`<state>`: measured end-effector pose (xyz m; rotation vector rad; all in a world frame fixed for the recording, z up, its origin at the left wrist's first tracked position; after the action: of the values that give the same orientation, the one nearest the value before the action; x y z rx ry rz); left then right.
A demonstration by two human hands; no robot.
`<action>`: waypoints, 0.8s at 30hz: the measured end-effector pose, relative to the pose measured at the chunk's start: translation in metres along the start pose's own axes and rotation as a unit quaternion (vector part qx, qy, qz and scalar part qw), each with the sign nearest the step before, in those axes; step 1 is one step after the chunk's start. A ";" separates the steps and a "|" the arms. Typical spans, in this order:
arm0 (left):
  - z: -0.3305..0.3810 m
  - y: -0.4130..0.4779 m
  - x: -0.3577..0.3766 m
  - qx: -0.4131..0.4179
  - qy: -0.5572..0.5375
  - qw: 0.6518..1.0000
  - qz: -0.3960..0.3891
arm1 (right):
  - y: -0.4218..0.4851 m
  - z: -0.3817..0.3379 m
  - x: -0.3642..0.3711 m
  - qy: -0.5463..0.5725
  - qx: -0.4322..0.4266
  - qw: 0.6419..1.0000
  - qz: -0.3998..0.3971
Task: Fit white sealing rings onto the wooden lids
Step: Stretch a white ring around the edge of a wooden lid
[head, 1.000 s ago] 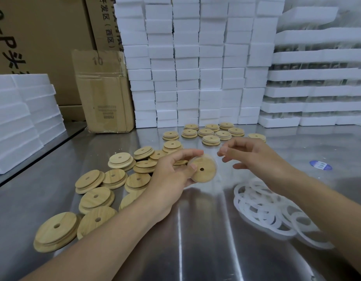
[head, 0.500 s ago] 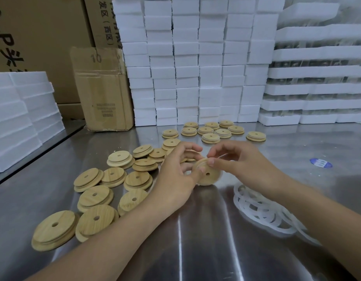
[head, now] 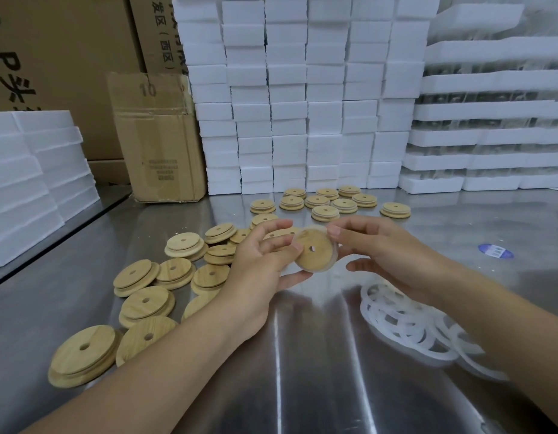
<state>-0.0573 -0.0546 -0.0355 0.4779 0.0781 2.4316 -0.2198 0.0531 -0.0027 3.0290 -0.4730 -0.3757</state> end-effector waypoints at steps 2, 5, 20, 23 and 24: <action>-0.001 0.000 0.000 -0.008 -0.014 1.000 -0.006 | 0.000 0.001 0.000 0.016 0.001 1.000 -0.008; -0.003 0.001 0.000 -0.012 -0.025 1.000 -0.013 | 0.000 0.003 0.001 0.034 0.009 0.999 -0.017; -0.001 -0.003 0.004 -0.010 -0.016 1.000 -0.007 | 0.002 0.005 -0.012 0.006 0.018 0.999 0.037; -0.001 -0.004 0.002 -0.014 -0.014 1.000 0.006 | 0.003 0.010 -0.035 -0.069 0.030 0.992 0.100; -0.001 -0.004 0.001 -0.015 -0.014 1.000 0.008 | 0.004 0.012 -0.044 -0.092 0.034 0.988 0.121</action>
<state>-0.0562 -0.0509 -0.0364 0.4995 0.0260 2.4376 -0.2643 0.0626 -0.0044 2.9630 -0.8725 -0.6360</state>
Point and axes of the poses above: each hand's wrist, its own y-axis towards the middle knuckle, its own x-axis out of the palm, z = x × y, the point moved 5 cm from there along y, towards the middle knuckle, and after that the axes turned 2 degrees about x, right-handed, at the moved point
